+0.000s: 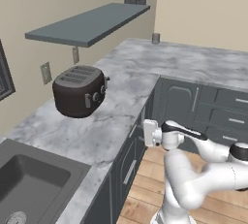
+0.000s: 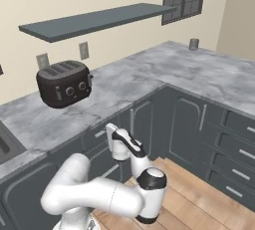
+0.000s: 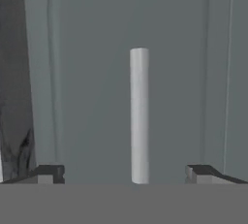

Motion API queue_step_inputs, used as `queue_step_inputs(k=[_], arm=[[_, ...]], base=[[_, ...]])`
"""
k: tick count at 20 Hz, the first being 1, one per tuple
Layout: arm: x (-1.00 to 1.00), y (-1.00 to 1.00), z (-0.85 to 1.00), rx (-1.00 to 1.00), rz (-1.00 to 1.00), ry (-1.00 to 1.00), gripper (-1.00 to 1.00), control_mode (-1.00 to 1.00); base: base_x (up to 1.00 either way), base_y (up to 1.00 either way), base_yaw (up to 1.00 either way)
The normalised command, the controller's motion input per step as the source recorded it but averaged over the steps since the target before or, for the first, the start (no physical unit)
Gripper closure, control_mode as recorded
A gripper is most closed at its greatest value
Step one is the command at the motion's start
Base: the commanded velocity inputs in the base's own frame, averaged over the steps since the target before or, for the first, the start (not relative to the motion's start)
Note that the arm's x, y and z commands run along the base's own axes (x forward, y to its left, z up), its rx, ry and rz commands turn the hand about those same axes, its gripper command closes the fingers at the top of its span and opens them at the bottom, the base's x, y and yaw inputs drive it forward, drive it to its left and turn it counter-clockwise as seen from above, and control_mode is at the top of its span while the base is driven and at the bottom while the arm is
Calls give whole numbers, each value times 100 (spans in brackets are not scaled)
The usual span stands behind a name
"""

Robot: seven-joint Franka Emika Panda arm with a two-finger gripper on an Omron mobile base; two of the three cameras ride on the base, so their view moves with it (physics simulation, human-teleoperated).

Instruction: Take a straw from the drawer in front and place it inside the glass cup on the dining counter.

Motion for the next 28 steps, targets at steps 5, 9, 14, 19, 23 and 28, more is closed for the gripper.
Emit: queue_step_inputs(k=[5,9,14,19,23,28], arm=[[32,14,-18,0,0,0,-100,-100],[29,15,-17,0,1,0,-100,-100],[25,13,-20,0,1,0,-100,-100],[20,12,-26,0,1,0,-100,-100],[12,33,-35,1,1,0,100,-100],[5,21,-38,2,1,0,100,-100]], base=[[0,0,0],[0,0,0],[0,0,0],[0,0,0],[0,0,0],[0,0,0]])
